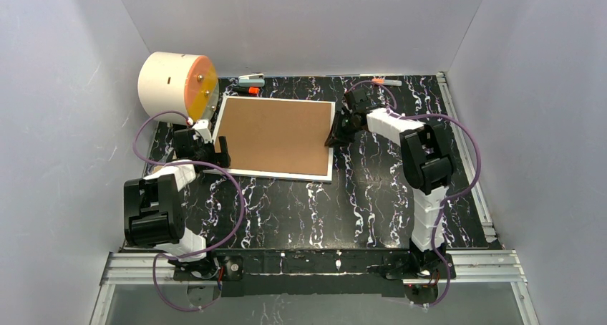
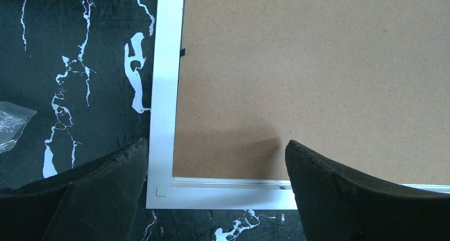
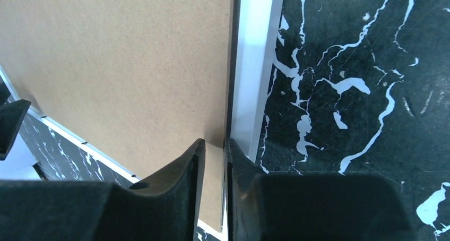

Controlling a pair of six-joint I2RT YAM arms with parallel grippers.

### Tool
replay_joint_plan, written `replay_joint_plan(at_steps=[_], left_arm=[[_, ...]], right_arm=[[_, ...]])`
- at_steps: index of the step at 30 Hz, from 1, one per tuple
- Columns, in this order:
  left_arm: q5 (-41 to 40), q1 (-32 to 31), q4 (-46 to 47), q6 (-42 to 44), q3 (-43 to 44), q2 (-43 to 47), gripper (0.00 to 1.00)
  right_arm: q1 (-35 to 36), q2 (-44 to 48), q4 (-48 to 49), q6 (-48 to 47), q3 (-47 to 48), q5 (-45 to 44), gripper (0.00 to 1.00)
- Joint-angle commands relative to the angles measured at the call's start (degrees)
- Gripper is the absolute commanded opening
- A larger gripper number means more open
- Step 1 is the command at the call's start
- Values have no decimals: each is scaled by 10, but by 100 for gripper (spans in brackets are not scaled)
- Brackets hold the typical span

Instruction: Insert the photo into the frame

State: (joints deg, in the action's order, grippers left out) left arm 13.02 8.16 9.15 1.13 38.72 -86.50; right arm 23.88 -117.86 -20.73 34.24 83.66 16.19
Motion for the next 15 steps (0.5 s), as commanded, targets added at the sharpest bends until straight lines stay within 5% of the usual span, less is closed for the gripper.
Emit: replay_joint_plan(at_steps=[1, 10, 13, 15], left_arm=[[27, -2, -11, 3, -9, 18, 95], [36, -2, -8, -1, -12, 18, 94], [33, -2, -7, 0, -13, 19, 93], [30, -2, -7, 0, -14, 21, 93]], right_arm=[[5, -17, 7, -8, 20, 18, 25], [15, -14, 27, -22, 2, 31, 3], [20, -10, 9, -35, 1, -18, 6], [23, -3, -20, -41, 10, -69, 18]])
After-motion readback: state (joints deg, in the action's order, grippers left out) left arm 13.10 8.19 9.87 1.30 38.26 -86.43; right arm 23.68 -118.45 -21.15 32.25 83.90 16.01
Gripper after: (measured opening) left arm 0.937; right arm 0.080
